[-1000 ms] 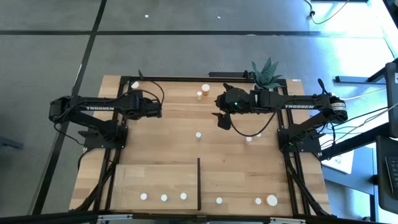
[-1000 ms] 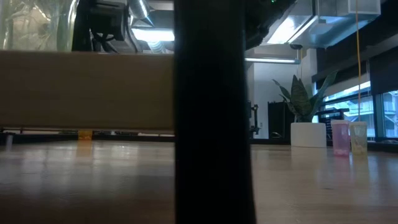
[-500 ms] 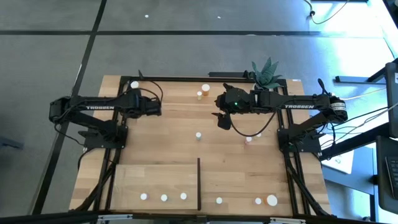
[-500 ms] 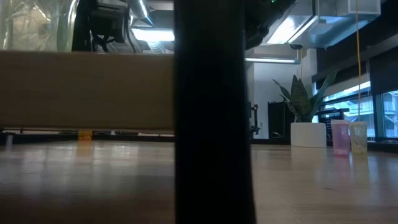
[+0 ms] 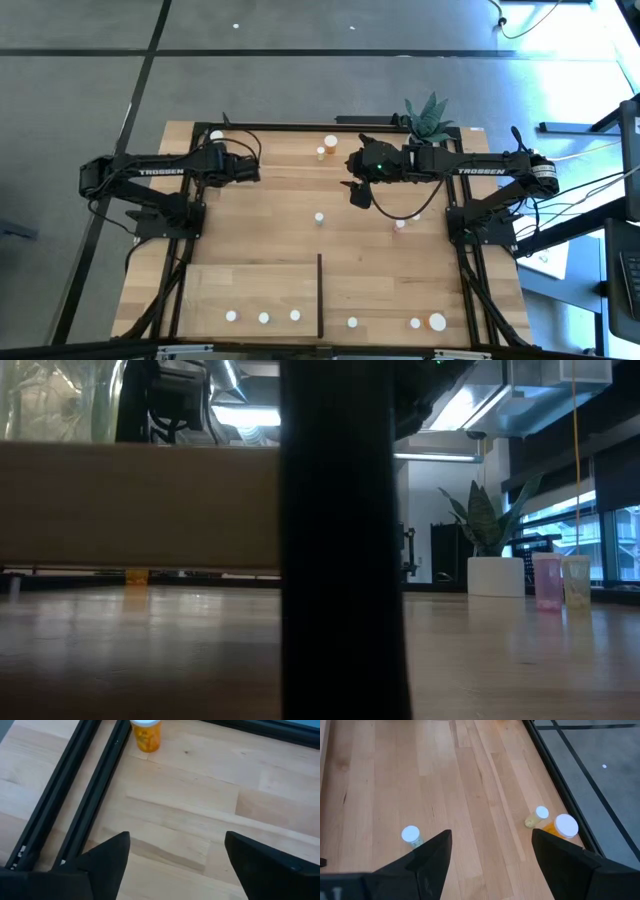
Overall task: Pick and place medicine bottles onto shelf by color
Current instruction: Put the top left orange pill bottle on the shelf
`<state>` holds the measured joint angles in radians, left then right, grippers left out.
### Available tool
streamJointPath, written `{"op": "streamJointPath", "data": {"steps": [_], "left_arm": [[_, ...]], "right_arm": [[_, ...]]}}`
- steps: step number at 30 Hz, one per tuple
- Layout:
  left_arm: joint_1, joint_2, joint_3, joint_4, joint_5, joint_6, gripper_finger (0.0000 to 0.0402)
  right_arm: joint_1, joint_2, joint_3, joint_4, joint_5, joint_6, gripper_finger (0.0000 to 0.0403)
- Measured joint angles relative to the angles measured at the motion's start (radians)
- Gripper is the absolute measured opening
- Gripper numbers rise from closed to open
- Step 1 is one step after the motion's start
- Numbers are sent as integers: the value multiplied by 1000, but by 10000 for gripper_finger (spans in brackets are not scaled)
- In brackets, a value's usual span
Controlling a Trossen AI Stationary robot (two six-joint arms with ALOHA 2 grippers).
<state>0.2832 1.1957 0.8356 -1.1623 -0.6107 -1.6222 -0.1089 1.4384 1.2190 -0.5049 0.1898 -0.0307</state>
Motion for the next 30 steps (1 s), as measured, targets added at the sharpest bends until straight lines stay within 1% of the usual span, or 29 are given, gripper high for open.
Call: {"op": "streamJointPath", "data": {"steps": [9, 13, 17, 22, 30], "left_arm": [[0, 0, 0, -7, -9, 8, 318], [0, 0, 0, -7, -70, 37, 321], [13, 0, 0, -4, -91, 35, 321], [48, 0, -6, -6, -116, 35, 322], [142, 0, -83, 26, -124, 34, 322]], "right_arm": [[0, 0, 0, 0, 0, 0, 278], [0, 0, 0, 0, 0, -1, 277], [0, 0, 0, 0, 0, -2, 277], [0, 0, 0, 0, 0, -2, 277], [0, 0, 0, 0, 0, 0, 278]]}}
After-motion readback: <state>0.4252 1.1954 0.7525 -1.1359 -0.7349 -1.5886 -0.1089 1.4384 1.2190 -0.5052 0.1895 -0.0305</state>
